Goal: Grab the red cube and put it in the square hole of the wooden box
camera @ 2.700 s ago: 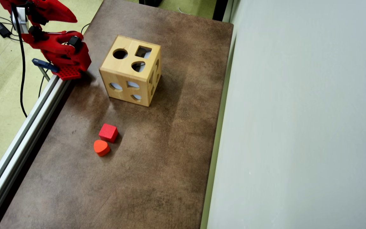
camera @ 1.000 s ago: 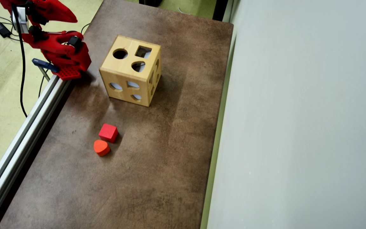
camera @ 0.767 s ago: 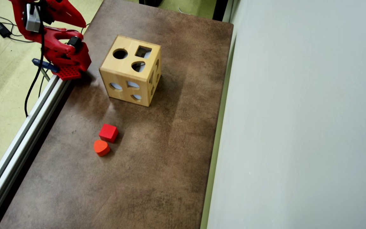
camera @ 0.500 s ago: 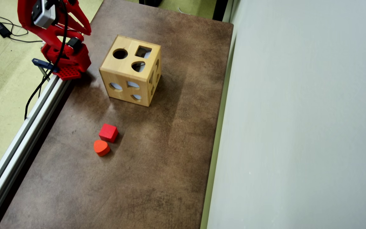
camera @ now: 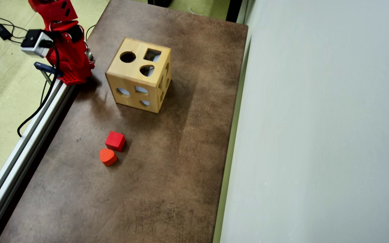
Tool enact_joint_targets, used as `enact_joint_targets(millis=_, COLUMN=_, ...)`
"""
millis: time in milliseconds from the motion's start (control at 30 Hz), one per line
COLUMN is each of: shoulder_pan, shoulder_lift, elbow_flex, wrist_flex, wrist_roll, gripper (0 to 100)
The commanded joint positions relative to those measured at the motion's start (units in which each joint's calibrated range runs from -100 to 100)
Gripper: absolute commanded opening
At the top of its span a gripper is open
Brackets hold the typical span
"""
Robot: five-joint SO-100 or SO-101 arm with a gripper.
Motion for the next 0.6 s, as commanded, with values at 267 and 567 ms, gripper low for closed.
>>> enact_joint_targets(millis=267, shoulder_pan=0.3, shoulder_lift=24.2, elbow_flex=-0.9, wrist_flex=-19.1, wrist_roll=0.4, gripper=2)
enact_joint_targets(millis=567, shoulder_pan=0.4, shoulder_lift=32.2, elbow_flex=-0.8, wrist_flex=-21.7, wrist_roll=0.4, gripper=15)
